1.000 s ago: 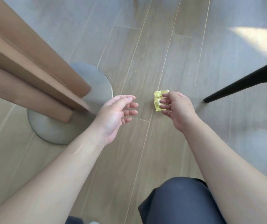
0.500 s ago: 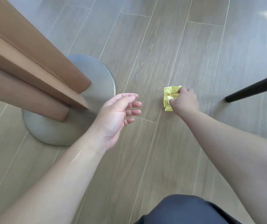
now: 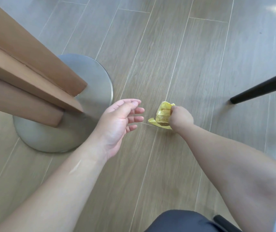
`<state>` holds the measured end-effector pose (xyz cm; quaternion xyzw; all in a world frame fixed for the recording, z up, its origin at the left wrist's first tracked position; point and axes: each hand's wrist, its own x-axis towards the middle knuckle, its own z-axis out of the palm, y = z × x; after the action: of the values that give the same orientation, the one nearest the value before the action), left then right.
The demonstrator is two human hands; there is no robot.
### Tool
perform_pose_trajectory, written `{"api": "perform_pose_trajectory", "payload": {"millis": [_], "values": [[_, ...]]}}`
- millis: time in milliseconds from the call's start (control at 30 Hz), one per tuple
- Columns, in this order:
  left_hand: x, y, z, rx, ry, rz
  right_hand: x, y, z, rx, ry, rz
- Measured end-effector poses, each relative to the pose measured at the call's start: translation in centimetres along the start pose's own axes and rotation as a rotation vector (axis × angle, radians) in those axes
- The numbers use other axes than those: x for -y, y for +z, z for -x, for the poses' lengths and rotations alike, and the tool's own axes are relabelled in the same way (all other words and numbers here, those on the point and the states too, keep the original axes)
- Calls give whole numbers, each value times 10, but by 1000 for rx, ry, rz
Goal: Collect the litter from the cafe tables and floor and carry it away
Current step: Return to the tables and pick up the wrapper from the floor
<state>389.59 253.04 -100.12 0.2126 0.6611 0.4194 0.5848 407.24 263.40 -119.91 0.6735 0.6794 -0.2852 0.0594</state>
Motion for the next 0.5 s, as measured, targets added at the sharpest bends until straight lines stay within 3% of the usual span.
{"api": "perform_pose_trajectory", "payload": {"millis": [233,500], "values": [[-9,-8,3,3,19,-26,28,-15,16,-68,-71,-202],[-47,-20,37,-65,58,-40,80,-96,86,-104,-191,-453]]}}
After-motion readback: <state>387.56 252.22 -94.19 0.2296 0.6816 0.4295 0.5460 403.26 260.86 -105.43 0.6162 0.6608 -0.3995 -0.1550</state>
